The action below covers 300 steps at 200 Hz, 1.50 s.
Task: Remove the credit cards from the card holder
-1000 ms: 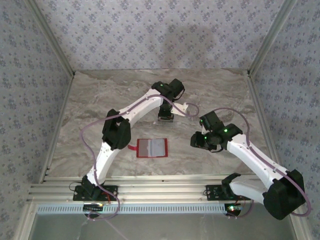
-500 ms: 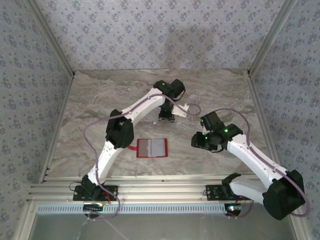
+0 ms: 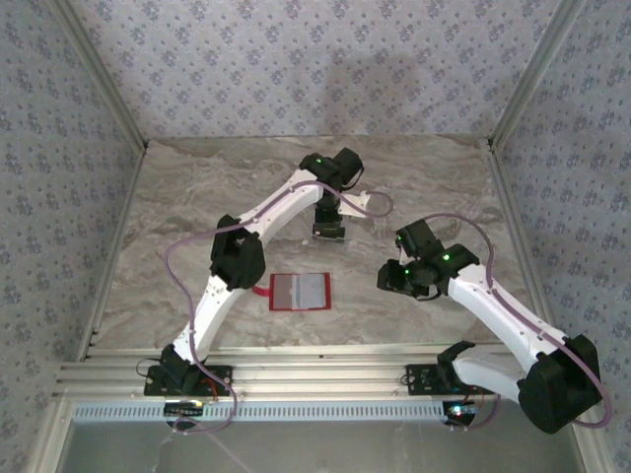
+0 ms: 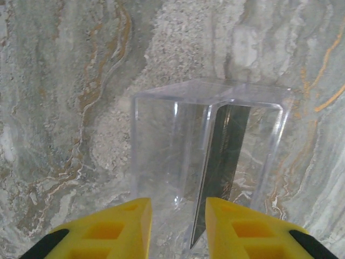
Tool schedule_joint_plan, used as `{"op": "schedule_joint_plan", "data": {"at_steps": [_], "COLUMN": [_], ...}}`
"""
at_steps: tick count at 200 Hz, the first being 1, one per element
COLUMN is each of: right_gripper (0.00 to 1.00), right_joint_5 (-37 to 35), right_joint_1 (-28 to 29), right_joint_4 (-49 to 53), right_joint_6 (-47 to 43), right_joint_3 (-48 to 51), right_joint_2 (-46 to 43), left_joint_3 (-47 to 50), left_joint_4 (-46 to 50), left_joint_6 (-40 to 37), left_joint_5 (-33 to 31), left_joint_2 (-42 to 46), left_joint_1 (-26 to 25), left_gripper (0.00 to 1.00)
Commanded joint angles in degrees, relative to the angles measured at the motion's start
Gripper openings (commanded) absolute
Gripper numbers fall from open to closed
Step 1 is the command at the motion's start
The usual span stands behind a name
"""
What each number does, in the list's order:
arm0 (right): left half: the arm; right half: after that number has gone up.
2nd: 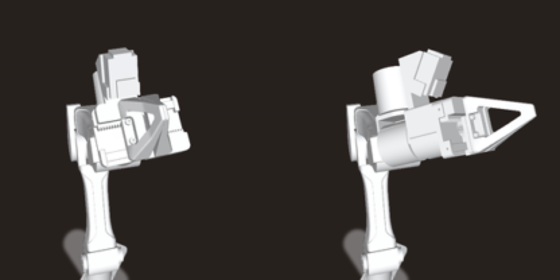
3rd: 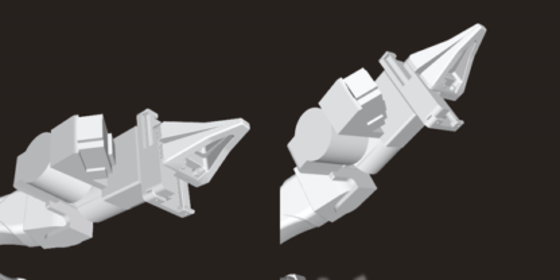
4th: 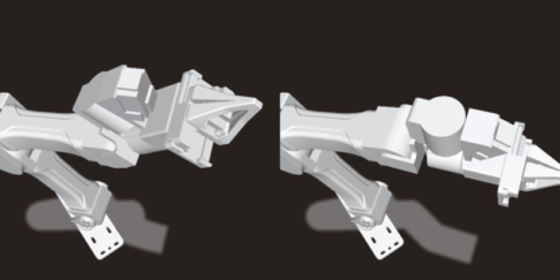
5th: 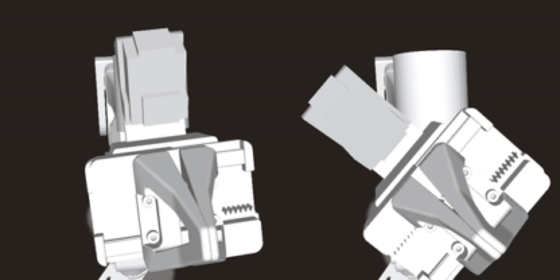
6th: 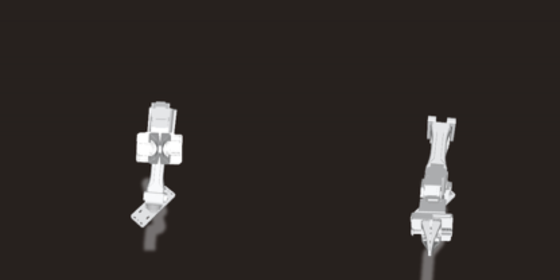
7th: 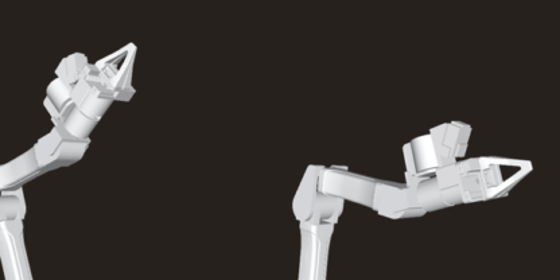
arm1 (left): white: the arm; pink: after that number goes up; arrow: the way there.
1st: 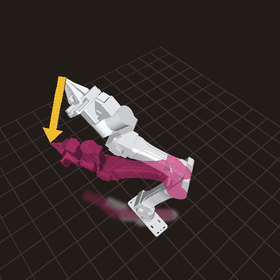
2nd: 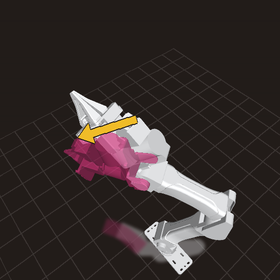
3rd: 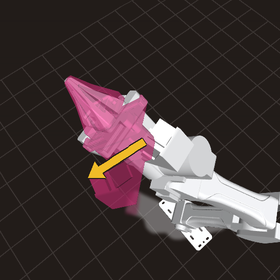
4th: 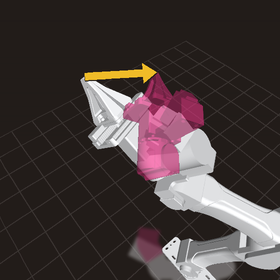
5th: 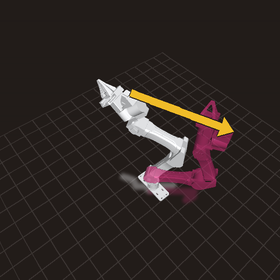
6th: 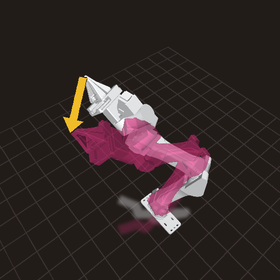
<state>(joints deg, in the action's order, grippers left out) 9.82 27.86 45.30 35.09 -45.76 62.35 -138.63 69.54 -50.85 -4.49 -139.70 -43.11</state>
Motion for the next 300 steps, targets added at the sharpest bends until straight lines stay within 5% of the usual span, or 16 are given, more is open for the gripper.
{"op": "schedule_joint_plan", "data": {"at_steps": [1,73,131,180,200,230,262,300], "right_gripper": [0.38,0.37,0.37,0.37,0.36,0.36,0.36,0.36], "right_joint_5": [0.2,1.4,3.2,4.8,5.3,5.9,6.6,7.3], "right_joint_1": [-0.3,0.0,2.0,4.5,5.3,6.4,7.3,8.4], "right_joint_4": [1.0,-4.6,-7.9,-10.6,-10.6,-12.5,-13.4,-14.5], "right_joint_6": [0.0,0.0,-0.6,-0.3,-0.4,-0.3,-0.5,-0.7], "right_joint_3": [0.0,-0.9,-3.8,-6.5,-7.6,-8.8,-9.8,-11.3], "right_joint_2": [-0.4,4.8,11.4,16.9,19.0,21.4,23.7,26.6], "left_joint_3": [-2.0,9.5,31.6,50.7,54.7,59.3,65.4,64.7], "left_joint_4": [-0.3,-7.7,-22.4,-36.5,-38.7,-38.8,-42.8,-35.6], "left_joint_6": [1.7,16.9,42.2,65.1,72.3,82.6,85.0,85.1], "left_joint_5": [-0.6,5.8,7.6,15.0,18.8,16.2,20.5,22.8], "left_joint_2": [1.1,10.4,23.6,34.4,36.1,38.7,42.4,42.5], "left_joint_1": [0.0,0.0,0.9,1.9,2.2,2.7,3.6,3.3], "left_gripper": [0.33,0.29,0.29,0.27,0.24,0.19,0.25,0.23]}}
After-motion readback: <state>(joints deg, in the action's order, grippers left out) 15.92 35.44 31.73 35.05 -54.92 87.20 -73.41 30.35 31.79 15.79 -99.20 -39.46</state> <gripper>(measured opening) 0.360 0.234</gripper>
